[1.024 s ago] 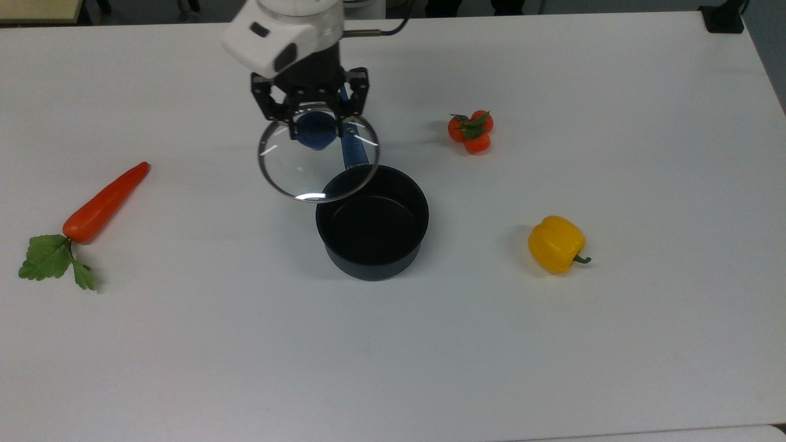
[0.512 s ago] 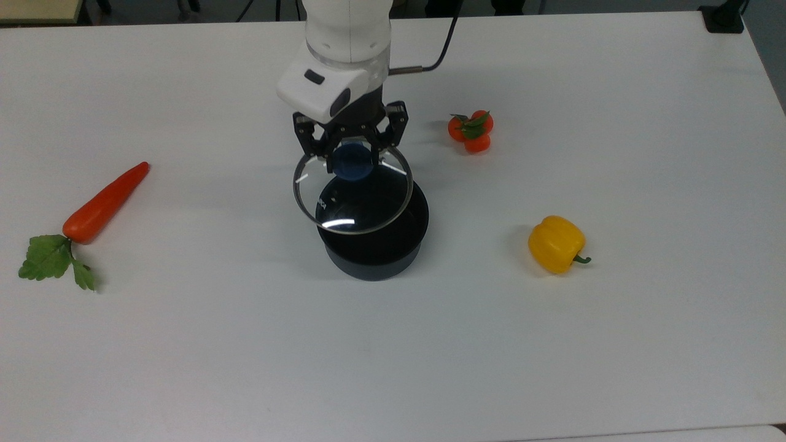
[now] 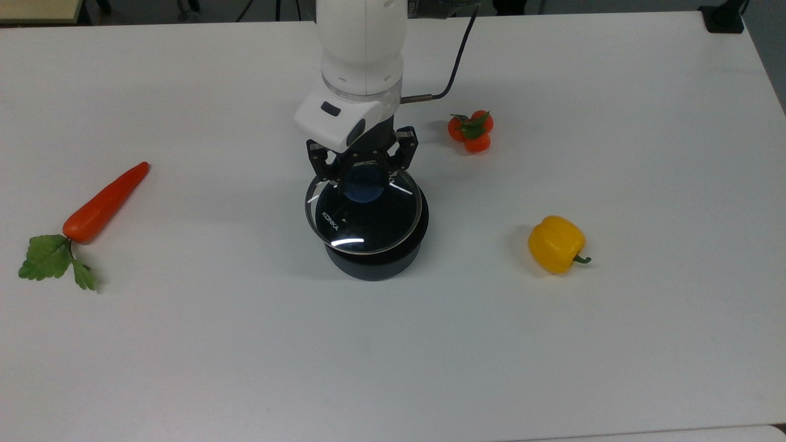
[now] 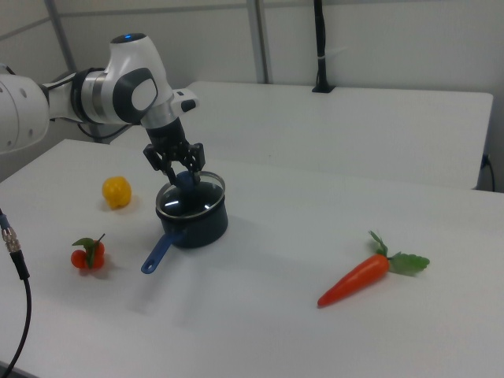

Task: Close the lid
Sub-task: 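Lower the glass lid onto the saucepan rim and settle it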

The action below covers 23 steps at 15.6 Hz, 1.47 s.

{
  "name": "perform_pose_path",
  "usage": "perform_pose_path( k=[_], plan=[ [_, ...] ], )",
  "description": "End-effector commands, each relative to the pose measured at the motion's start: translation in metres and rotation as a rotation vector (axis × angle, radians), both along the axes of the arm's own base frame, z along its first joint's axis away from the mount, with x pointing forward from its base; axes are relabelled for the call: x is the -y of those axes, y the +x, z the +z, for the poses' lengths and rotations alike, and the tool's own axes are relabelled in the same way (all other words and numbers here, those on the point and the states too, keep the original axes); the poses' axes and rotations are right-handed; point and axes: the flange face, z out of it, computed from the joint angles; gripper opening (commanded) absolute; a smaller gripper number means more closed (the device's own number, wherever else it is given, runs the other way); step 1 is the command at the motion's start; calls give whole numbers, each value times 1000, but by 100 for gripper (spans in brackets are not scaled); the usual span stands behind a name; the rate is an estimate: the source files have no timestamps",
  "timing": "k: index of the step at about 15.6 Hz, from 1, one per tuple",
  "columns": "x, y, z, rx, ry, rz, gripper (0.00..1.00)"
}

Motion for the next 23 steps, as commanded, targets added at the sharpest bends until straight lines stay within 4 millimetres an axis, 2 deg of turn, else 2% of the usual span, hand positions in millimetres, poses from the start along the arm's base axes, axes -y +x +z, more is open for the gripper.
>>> perform_pose_path(
  k=[1, 5, 13, 19, 23],
  plan=[
    [-9, 4, 1, 8, 12, 20, 38],
    [-9, 6, -11, -6, 7, 21, 38],
    [-10, 6, -12, -8, 7, 18, 38],
    [-22, 4, -11, -6, 15, 28, 38],
    [-23, 4, -11, -6, 25, 25, 38]
  ],
)
